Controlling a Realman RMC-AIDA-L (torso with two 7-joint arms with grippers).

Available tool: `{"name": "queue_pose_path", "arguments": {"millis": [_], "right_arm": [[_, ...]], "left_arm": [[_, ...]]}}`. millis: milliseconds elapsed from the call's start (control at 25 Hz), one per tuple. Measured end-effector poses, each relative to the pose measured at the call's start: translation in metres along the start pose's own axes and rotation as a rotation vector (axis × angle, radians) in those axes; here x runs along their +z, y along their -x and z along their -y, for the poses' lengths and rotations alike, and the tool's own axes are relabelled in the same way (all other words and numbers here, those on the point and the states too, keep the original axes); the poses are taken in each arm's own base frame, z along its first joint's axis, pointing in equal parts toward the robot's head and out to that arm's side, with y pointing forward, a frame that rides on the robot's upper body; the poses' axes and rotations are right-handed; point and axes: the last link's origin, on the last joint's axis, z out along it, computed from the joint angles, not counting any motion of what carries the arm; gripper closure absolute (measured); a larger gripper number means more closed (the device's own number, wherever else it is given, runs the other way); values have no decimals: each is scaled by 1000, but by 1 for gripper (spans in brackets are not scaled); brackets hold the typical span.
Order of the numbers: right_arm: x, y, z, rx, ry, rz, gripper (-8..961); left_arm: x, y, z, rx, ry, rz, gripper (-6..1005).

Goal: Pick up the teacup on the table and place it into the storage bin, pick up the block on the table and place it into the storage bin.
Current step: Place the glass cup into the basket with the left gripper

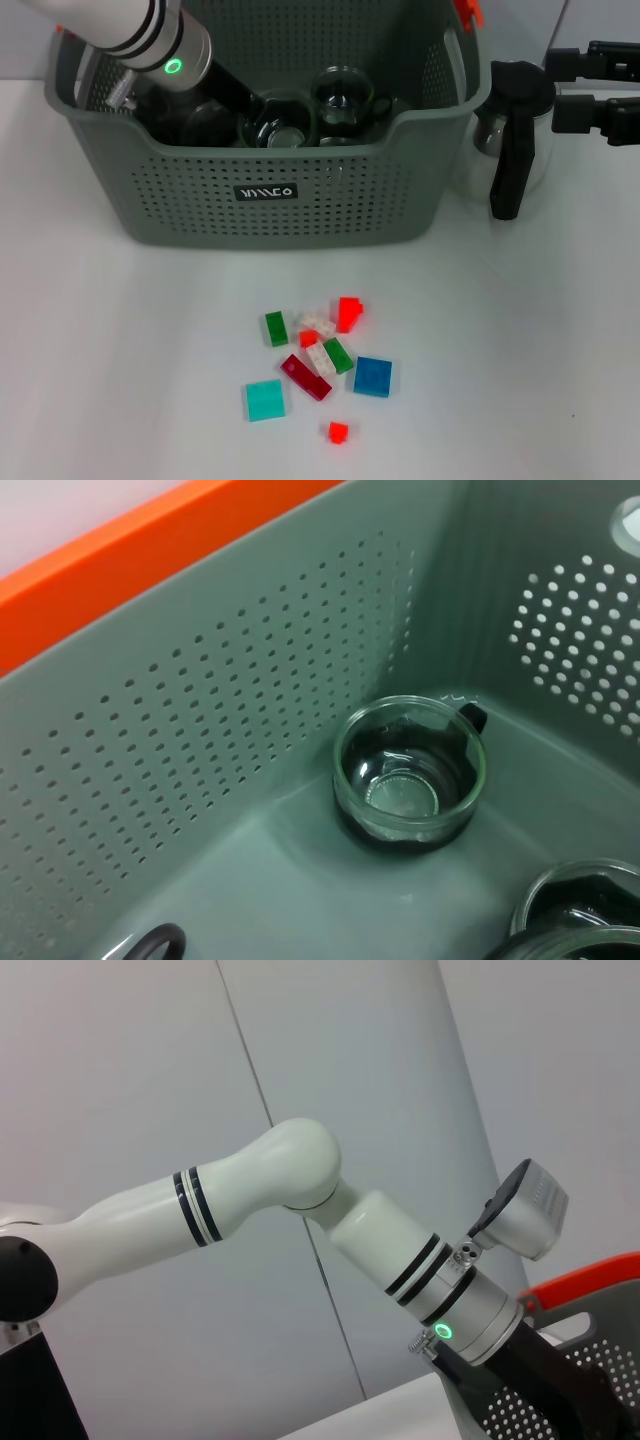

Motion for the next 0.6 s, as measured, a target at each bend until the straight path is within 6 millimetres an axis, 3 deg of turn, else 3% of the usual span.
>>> {"name": "queue_pose_path", "arguments": {"millis": [600], "right_arm": [[-1,0,0,0,-1,0,57]], "left_arm": [[-1,-2,-1,14,-1,5,950]]}}
